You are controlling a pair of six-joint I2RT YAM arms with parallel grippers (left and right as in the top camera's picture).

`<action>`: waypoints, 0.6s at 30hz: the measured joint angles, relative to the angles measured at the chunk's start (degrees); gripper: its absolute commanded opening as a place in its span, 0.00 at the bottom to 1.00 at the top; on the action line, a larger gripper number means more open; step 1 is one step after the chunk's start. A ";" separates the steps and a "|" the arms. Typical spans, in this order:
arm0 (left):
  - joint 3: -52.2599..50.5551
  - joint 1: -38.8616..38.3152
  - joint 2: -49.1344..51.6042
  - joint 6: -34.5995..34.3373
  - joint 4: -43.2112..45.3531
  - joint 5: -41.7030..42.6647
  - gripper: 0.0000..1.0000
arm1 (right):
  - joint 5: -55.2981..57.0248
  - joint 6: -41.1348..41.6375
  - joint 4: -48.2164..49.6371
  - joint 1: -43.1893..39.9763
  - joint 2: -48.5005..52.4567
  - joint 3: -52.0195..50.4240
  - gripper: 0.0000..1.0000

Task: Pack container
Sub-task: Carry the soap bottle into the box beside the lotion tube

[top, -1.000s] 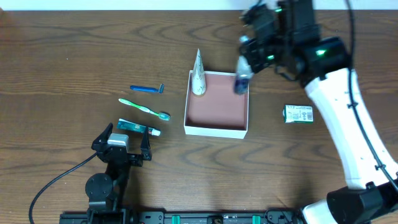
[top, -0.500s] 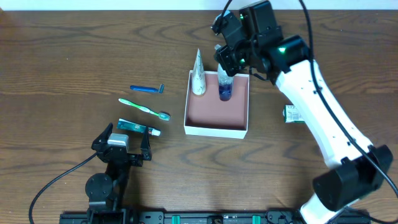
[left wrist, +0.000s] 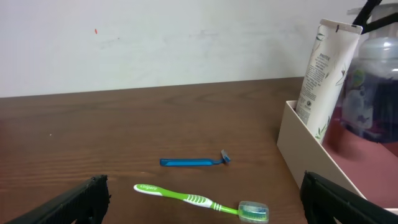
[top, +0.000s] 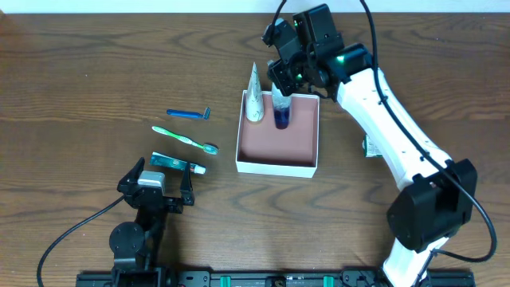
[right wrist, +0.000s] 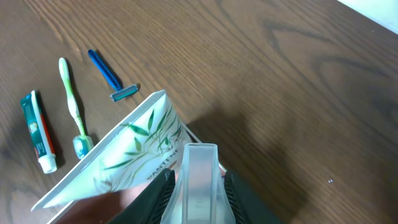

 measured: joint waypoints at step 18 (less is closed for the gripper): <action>0.00 0.00 0.02 0.00 0.00 -0.02 0.98 | -0.44 0.02 3.13 0.24 4.24 -0.04 0.27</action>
